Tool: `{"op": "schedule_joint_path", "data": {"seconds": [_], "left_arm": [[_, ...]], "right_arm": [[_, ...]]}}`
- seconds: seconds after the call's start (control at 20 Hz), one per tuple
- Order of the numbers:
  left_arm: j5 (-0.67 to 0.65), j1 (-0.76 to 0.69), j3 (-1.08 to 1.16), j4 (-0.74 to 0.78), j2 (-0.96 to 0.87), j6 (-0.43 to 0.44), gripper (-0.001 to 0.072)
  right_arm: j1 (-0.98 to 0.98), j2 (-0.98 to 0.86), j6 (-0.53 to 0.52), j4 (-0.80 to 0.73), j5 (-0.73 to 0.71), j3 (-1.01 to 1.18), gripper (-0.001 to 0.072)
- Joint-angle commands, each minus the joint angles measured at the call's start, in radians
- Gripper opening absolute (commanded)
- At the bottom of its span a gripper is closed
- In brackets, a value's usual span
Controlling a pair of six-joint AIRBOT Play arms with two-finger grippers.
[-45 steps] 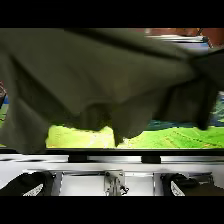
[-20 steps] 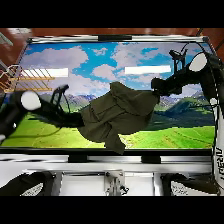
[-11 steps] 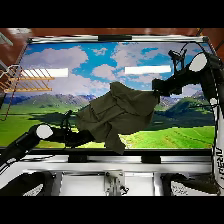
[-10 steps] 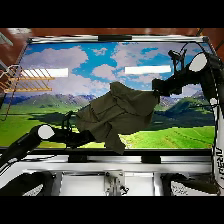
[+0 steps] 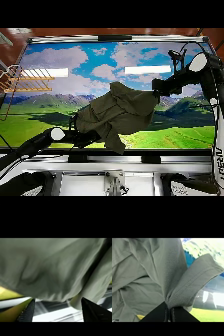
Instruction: Fold the shirts.
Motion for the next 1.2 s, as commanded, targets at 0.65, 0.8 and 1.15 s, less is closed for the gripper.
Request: {"op": "schedule_joint_path", "data": {"seconds": [0.65,0.8,1.15], "left_arm": [[-0.221,0.499,0.85,0.203,0.37,0.385,0.003],[-0.22,0.668,1.238,0.216,0.432,0.38,0.0031],[-0.329,0.735,1.518,0.223,0.466,0.38,0.0031]], "right_arm": [[-0.085,0.231,-0.045,-0.041,-0.093,0.369,0.0069],[-0.128,0.402,-0.028,-0.043,-0.246,0.46,0.0069],[-0.128,0.666,-0.025,-0.053,-0.248,0.463,0.0069]]}}
